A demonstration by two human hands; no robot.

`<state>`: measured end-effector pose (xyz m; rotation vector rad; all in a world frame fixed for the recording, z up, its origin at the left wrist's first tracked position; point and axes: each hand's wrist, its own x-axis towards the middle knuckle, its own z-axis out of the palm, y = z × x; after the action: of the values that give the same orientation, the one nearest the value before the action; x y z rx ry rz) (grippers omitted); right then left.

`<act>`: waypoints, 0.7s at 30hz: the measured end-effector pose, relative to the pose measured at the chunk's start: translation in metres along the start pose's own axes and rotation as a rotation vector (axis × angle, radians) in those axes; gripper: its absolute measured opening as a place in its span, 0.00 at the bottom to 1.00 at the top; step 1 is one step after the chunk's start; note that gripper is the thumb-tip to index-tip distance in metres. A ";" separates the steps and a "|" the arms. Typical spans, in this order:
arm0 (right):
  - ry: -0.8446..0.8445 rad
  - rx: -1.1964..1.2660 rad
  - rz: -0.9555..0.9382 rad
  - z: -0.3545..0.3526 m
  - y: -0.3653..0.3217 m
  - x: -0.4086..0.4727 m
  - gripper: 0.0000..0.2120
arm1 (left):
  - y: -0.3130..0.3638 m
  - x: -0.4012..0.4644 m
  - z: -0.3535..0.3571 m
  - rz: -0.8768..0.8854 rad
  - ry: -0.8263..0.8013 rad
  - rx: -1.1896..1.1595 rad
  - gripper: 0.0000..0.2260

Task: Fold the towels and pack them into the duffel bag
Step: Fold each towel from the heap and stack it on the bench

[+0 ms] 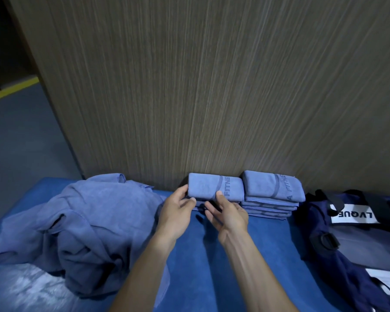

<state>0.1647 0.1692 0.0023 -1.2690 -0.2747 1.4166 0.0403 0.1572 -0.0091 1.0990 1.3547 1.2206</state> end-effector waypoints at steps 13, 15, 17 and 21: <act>0.024 -0.096 0.033 0.000 -0.002 0.004 0.19 | -0.009 0.000 -0.005 0.123 -0.074 0.393 0.35; 0.029 -0.095 0.034 0.000 -0.003 0.004 0.18 | -0.010 -0.001 -0.007 0.099 -0.108 0.393 0.38; 0.037 -0.095 0.034 0.001 -0.002 0.004 0.18 | -0.006 -0.007 -0.008 0.135 -0.116 0.451 0.39; 0.036 -0.082 0.036 0.001 -0.001 0.002 0.15 | -0.012 -0.005 -0.008 0.467 -0.084 0.824 0.35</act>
<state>0.1643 0.1715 0.0024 -1.3710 -0.2889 1.4237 0.0332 0.1503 -0.0201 2.1097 1.6344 0.9019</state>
